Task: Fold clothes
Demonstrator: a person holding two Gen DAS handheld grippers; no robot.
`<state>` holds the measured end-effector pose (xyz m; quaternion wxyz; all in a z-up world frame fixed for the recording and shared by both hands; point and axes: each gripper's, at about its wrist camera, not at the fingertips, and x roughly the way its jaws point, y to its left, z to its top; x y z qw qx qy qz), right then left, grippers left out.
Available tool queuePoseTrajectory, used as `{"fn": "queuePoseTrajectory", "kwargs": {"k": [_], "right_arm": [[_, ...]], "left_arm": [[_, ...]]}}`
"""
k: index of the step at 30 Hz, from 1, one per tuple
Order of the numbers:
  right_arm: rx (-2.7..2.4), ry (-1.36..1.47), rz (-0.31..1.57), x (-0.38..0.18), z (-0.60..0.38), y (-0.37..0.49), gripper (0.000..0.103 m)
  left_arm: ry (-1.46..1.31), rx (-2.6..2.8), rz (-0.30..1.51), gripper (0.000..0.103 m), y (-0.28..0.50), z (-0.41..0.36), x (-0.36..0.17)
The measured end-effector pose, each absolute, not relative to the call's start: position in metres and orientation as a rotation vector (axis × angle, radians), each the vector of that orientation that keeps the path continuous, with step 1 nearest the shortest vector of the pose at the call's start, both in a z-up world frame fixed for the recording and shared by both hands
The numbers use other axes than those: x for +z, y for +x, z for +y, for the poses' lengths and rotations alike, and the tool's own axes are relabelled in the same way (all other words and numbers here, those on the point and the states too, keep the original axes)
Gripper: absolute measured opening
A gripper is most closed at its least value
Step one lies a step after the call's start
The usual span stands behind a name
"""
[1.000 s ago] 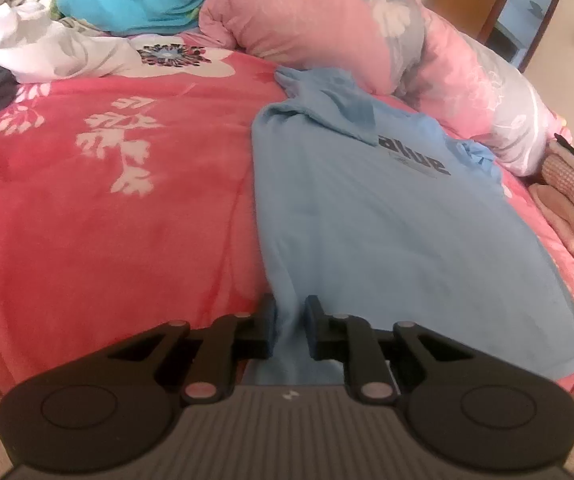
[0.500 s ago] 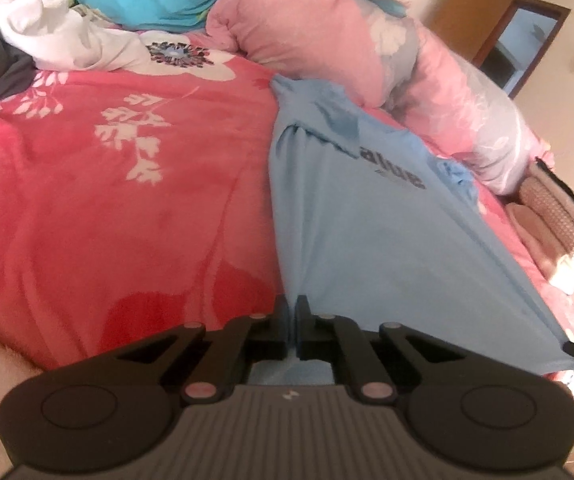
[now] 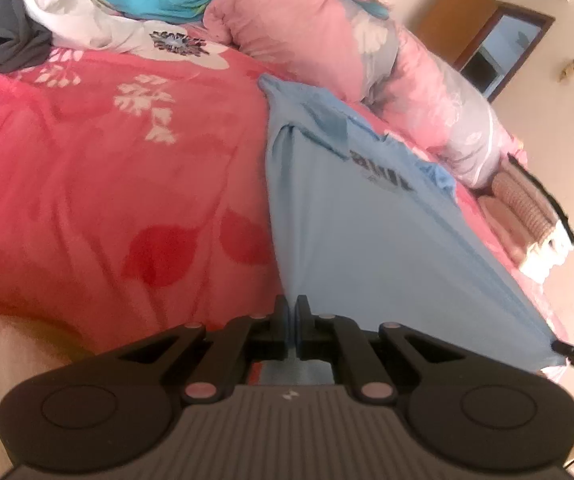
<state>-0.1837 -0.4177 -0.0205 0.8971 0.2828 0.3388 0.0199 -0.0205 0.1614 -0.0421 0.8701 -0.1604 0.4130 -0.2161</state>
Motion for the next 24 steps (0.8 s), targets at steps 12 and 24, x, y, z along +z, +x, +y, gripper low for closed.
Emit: {"fn": "queuePoseTrajectory", "kwargs": {"k": [12,24], "right_arm": [[-0.048,0.460,0.866,-0.052,-0.409,-0.168,0.003],[0.099,0.333,0.771,-0.021,-0.365,-0.158,0.009]], "left_arm": [[-0.160,-0.418,0.892,0.016,-0.020,0.154,-0.072],[-0.197,-0.369,0.811,0.041,-0.016,0.168,-0.053]]}}
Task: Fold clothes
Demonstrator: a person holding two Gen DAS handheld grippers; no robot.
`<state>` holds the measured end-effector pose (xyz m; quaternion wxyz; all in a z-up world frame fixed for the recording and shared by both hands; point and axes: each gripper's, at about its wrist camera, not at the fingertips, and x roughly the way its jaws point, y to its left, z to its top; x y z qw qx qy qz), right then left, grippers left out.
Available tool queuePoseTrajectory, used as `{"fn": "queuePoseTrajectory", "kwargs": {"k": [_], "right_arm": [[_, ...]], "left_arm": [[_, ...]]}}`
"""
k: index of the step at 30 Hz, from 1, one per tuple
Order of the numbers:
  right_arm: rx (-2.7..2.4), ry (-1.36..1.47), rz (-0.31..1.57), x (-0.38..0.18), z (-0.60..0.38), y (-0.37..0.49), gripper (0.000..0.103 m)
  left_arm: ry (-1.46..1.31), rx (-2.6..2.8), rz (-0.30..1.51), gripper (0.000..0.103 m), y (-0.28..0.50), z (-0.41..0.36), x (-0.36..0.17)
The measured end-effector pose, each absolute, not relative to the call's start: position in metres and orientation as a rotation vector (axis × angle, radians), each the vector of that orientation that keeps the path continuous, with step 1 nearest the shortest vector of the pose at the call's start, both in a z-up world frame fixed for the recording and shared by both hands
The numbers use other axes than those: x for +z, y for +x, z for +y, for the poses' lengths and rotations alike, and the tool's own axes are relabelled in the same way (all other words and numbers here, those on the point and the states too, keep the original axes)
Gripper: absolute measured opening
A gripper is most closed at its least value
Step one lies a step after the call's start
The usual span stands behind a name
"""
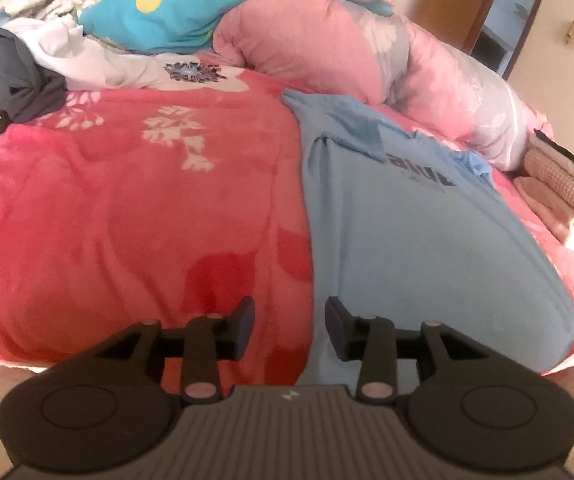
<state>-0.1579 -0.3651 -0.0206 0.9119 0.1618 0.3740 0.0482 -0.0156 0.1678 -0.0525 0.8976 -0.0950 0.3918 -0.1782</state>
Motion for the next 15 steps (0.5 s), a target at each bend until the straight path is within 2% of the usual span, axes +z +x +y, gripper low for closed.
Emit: {"fn": "queuePoseTrajectory", "kwargs": {"k": [5,10,15], "right_arm": [[0.115,0.402,0.850,-0.043,-0.367,-0.133,0.021],[0.129,0.467,0.925,-0.065,-0.369,-0.108,0.021],[0.111,0.366,0.834,-0.015,-0.352,-0.079,0.025]], "left_arm": [[-0.254,-0.365,0.808,0.048,-0.006,0.167,-0.049],[-0.304,-0.364,0.784,0.051,0.009,0.177,-0.049],[-0.312,-0.429,0.758,0.051,0.055,0.167,-0.051]]}}
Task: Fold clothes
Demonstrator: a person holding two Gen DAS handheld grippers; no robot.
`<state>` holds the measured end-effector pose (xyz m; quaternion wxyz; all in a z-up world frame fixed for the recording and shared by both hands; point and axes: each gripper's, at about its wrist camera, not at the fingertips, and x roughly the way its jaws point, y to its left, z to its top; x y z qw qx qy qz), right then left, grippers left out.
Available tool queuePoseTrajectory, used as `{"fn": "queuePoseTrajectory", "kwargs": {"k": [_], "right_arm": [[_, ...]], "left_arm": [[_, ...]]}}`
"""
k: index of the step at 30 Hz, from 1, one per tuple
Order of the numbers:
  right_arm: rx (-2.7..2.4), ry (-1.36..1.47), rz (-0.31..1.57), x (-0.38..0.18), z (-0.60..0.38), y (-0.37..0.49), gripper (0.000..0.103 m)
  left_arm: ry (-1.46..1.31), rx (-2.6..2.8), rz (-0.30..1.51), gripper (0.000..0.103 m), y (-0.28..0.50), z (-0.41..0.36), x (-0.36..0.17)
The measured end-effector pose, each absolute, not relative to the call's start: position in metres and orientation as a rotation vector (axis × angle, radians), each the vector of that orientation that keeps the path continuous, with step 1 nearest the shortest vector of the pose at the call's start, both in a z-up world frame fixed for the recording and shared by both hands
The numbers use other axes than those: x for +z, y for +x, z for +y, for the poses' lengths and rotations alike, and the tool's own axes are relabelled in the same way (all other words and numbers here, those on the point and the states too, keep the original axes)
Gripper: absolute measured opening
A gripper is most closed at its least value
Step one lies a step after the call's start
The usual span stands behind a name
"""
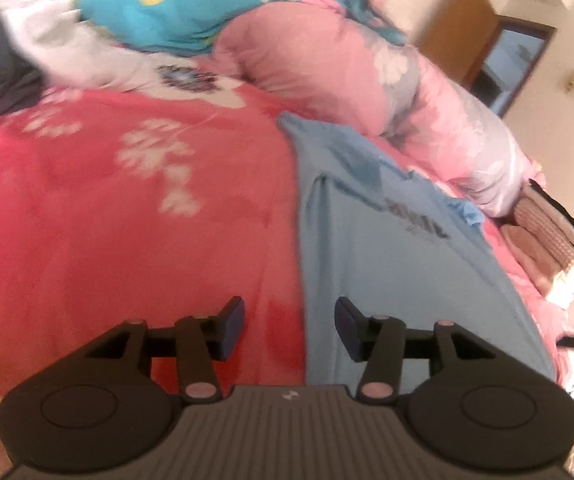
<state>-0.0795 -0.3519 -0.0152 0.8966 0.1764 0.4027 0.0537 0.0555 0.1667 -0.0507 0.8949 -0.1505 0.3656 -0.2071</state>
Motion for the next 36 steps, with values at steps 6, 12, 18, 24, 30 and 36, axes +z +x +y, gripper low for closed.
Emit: {"fn": "queuePoseTrajectory", "kwargs": {"k": [6,12,18,24,30,36], "right_arm": [[0.389,0.409,0.794,0.004,-0.267,0.035,0.028],[0.408,0.382,0.866,-0.011,-0.198,0.110,0.029],[0.427,0.356,0.937,-0.025,-0.130,0.186,0.029],[0.434,0.324,1.001,-0.038,-0.072,0.248,0.029],[0.382,0.313,1.019,-0.043,-0.064,0.255,0.026],[0.381,0.372,1.001,-0.031,-0.071,0.244,0.027]], "left_arm": [[-0.287,-0.462,0.749,0.041,0.104,0.150,-0.065],[-0.293,-0.488,0.707,0.033,0.108,0.151,-0.072],[-0.311,-0.533,0.675,0.032,0.103,0.161,-0.078],[-0.320,-0.535,0.673,0.027,0.103,0.162,-0.080],[-0.312,-0.548,0.668,0.027,0.100,0.160,-0.079],[-0.302,-0.550,0.667,0.027,0.098,0.159,-0.080]]}}
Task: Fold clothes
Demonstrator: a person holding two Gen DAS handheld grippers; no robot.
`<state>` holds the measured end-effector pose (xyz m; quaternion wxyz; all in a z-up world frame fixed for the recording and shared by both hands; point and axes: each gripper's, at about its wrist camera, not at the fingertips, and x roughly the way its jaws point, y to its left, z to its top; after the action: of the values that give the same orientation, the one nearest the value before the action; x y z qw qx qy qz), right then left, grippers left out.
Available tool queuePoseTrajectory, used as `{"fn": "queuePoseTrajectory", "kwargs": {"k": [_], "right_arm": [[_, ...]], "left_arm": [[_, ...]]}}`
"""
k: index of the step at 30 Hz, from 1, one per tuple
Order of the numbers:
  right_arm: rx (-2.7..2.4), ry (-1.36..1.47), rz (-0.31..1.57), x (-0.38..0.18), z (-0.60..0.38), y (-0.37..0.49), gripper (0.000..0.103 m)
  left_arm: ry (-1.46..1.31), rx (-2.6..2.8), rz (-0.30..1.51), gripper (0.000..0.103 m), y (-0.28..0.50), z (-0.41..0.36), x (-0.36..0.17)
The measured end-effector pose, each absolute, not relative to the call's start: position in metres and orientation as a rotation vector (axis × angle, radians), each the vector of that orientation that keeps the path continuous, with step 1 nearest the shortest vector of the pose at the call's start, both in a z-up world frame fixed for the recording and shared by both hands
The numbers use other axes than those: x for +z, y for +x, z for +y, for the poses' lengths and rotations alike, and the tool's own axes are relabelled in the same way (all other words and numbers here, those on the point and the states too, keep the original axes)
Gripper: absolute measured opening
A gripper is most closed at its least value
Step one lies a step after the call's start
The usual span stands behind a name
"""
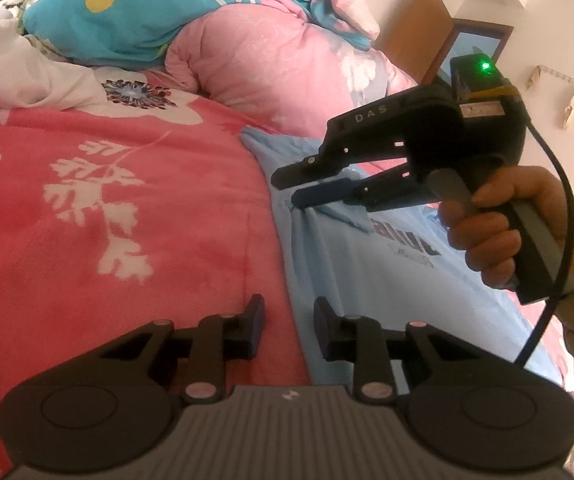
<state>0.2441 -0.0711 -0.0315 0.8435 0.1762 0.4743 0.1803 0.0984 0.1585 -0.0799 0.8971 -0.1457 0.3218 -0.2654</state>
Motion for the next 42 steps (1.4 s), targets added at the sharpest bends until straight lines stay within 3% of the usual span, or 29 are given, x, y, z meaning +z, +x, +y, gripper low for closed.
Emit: {"fn": "queuePoseTrajectory", "kwargs": {"k": [13,15,17,19,25,30,35,42], "right_arm": [[0.361,0.421,1.045,-0.051,-0.071,0.245,0.026],[0.363,0.416,1.038,-0.053,-0.069,0.248,0.020],[0.374,0.405,1.023,-0.055,-0.068,0.251,0.005],[0.399,0.418,1.000,-0.056,-0.068,0.253,0.002],[0.493,0.500,0.901,-0.053,-0.065,0.255,0.002],[0.504,0.569,0.890,-0.065,-0.065,0.263,0.002],[0.513,0.612,0.888,-0.074,-0.068,0.262,0.002],[0.520,0.659,0.901,-0.082,-0.072,0.263,0.002]], "left_arm": [[-0.290,-0.547,0.661,0.027,0.096,0.158,-0.081],[-0.295,-0.548,0.661,0.027,0.095,0.159,-0.082],[-0.301,-0.549,0.661,0.027,0.094,0.161,-0.082],[-0.316,-0.552,0.662,0.027,0.094,0.164,-0.083],[-0.422,-0.591,0.686,0.027,0.098,0.177,-0.088],[-0.502,-0.612,0.725,0.012,0.102,0.188,-0.096],[-0.619,-0.662,0.779,0.005,0.103,0.202,-0.104],[-0.651,-0.684,0.829,0.004,0.077,0.214,-0.105]]}}
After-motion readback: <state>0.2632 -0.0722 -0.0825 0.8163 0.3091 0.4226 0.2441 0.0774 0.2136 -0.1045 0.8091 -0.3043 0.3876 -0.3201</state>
